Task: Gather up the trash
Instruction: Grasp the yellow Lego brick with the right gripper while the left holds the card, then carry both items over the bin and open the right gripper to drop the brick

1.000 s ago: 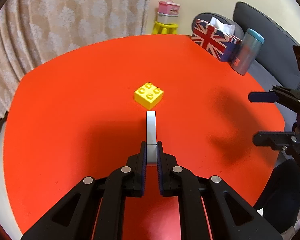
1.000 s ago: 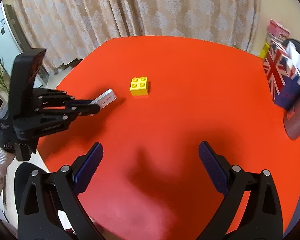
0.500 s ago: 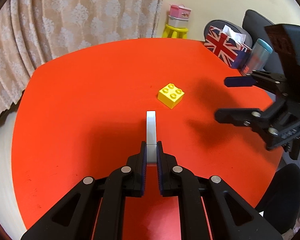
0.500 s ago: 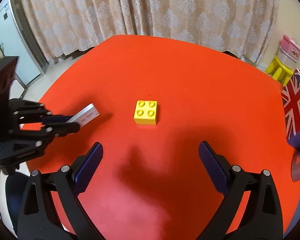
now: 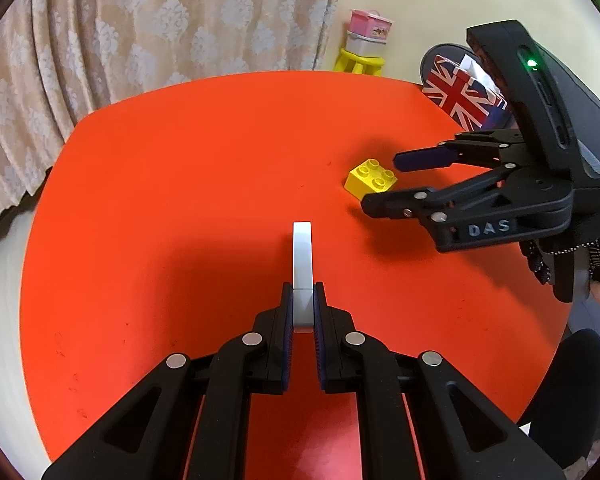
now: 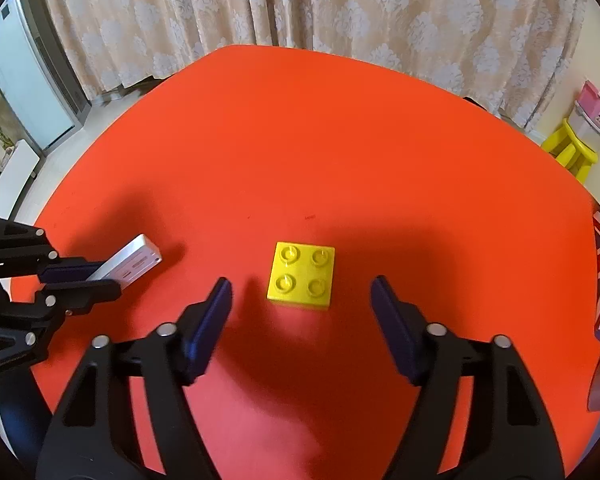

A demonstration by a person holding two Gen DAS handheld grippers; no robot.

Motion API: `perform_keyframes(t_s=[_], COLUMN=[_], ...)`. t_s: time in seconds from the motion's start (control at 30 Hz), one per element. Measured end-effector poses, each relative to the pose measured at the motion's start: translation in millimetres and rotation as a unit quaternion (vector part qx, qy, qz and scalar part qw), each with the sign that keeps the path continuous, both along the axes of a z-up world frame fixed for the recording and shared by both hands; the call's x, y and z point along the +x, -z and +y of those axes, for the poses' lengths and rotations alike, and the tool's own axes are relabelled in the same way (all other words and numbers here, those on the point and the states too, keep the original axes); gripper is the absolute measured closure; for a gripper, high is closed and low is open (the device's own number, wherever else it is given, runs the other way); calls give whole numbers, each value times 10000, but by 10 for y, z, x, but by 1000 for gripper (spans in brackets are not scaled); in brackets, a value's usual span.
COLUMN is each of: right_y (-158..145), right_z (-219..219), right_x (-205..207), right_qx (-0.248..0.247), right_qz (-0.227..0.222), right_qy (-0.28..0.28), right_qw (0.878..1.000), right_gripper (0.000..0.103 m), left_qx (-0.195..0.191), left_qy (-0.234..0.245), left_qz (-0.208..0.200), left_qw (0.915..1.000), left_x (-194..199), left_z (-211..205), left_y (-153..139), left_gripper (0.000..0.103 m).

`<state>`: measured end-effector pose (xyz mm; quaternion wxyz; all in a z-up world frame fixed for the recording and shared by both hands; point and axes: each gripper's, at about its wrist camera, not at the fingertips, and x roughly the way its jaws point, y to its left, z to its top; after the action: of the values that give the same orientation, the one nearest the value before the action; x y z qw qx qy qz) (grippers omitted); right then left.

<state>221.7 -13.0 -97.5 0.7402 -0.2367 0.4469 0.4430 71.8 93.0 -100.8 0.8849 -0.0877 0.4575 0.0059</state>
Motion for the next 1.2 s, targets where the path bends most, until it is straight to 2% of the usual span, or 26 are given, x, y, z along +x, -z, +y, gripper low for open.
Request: perform_keyframes(t_s=[0.07,0.13,0.37,0.57,0.9,1.2], right_y=[15,34,6,-241,-728,-834], right_z=[29,51,-44,-372,-1307,-2111], right_x=[3,-22,-122,-360,-1093,-1728], right_qx=[-17,-65,6,210,585,801], right_qz=[-27,-63,-121,-155,-377,-456], right_qy=[-8,-51,-45,-13,117,299], right_qw=[10000,9999,9999,9997,9975,9953], right_gripper=[51,70,71,71,71,71], left_qx=[-18,-31,-37,1,46,124], left_qy=[-3,-2,23,75,285,433], left_qz=[-4,-8,-48,-172,-422,-568], left_qw=[10000,10000,10000,9998,9987,9974], left_x=[-12,-22,-68,-216,-724,-1191], left_z=[12,12,-37,-219,-765,-1162], left_y=[14,27,-10,-147,-475,-608], left_gripper=[94,94,94,94,94,94])
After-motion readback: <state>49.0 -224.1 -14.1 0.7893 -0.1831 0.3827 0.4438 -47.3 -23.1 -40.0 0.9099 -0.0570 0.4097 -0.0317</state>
